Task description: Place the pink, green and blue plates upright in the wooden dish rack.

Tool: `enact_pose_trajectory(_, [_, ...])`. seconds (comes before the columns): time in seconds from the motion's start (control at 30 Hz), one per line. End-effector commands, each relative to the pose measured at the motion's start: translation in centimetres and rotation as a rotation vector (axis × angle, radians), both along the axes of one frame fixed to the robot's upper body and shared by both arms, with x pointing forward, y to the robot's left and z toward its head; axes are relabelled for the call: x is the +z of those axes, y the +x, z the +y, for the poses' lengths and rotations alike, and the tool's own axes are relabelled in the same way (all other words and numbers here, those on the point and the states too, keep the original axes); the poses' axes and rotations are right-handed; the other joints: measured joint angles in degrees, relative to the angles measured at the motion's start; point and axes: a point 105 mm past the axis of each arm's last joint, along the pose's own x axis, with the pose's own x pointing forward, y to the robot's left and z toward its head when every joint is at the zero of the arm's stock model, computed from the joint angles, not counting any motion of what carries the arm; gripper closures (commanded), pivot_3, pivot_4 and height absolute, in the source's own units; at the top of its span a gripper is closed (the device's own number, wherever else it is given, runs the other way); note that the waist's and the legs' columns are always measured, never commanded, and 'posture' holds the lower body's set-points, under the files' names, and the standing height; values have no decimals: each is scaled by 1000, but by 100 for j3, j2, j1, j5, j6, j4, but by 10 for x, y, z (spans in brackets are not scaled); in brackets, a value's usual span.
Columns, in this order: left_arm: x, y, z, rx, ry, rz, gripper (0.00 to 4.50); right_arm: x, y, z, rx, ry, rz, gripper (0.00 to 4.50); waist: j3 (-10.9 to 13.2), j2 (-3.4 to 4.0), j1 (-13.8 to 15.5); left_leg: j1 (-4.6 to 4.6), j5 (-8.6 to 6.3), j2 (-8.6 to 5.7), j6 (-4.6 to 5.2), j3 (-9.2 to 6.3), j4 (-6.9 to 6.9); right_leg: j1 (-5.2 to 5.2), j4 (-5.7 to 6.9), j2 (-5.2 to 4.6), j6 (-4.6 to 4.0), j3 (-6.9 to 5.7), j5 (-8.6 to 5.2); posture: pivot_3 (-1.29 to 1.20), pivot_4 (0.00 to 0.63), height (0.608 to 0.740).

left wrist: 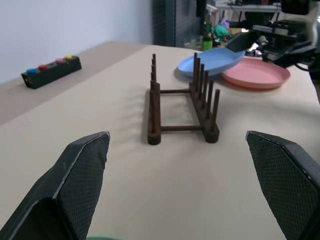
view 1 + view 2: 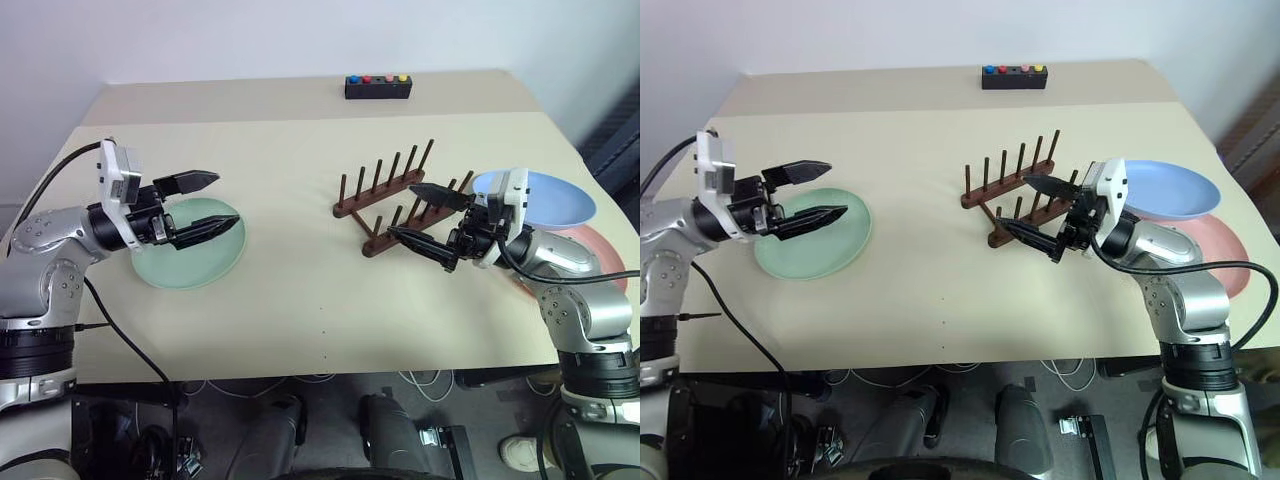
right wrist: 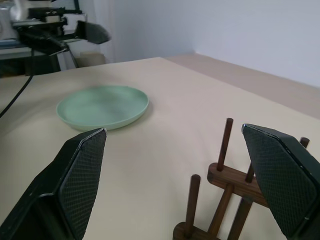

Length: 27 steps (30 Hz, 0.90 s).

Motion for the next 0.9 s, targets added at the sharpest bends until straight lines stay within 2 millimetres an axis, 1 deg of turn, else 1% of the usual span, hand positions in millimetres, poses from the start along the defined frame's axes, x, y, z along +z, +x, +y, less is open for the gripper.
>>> enact_pose_trajectory(0.03, [14,-3,4,15,6,-57,0,16,0,2,14,-7,-78,58,0,0,4,0,0,0,0,0,0,0,0,0,0,0,0,0,150,740])
enact_pose_trajectory(0.1, [11,-2,4,13,5,-52,0,16,-1,1,12,-7,-81,58,0,0,8,0,0,0,0,1,1,2,-2,0,0,0,0,0,150,740])
enact_pose_trajectory(0.2, [11,-1,-4,1,0,-51,0,18,-3,0,5,-12,-76,58,0,0,12,0,0,0,0,1,0,2,-2,-1,0,0,0,0,150,740])
enact_pose_trajectory(0.33, [1,2,-9,17,46,-43,0,16,0,0,2,-25,-76,58,0,0,13,0,0,-1,0,1,1,3,-2,-1,0,0,0,0,150,740])
enact_pose_trajectory(0.43, [3,2,-23,-29,43,-61,0,19,3,-3,-16,-29,-89,58,0,0,15,0,0,-1,0,1,1,3,-2,-1,0,0,0,0,150,740])
enact_pose_trajectory(0.53, [-3,7,-44,-64,66,-69,0,21,3,-5,-48,-45,-106,58,0,0,19,0,0,-1,0,1,1,3,-2,-1,0,0,0,0,150,740])
enact_pose_trajectory(0.6, [-13,6,-67,-130,83,-35,0,22,-1,-8,-70,-45,-115,58,0,0,35,0,0,-1,0,1,1,6,-4,-1,0,0,0,0,150,740])
enact_pose_trajectory(0.67, [-24,4,-89,-183,122,40,0,24,-4,-10,-90,-36,-118,58,0,-1,33,-1,0,-3,0,1,2,7,-6,-3,0,0,0,0,150,740])
enact_pose_trajectory(0.7, [-26,3,-97,-197,148,19,0,25,-5,-11,-95,-31,-122,58,0,-1,29,-1,0,-3,1,1,2,7,-7,-3,1,0,0,0,150,740])
enact_pose_trajectory(0.73, [-27,3,-105,-208,165,-7,0,26,-6,-12,-99,-30,-127,58,0,-1,27,-1,0,-4,1,1,2,6,-6,-3,1,0,0,0,150,740])
enact_pose_trajectory(0.8, [-37,4,-118,-218,195,35,0,23,-6,-15,-116,-39,-128,58,0,-1,7,-1,0,-3,0,1,2,6,-4,-2,1,0,0,0,150,740])
enact_pose_trajectory(0.9, [-68,30,-135,-102,339,40,0,21,-8,-20,-159,-40,-130,58,-2,1,29,1,0,-2,0,1,3,7,-1,0,1,0,0,0,150,740])
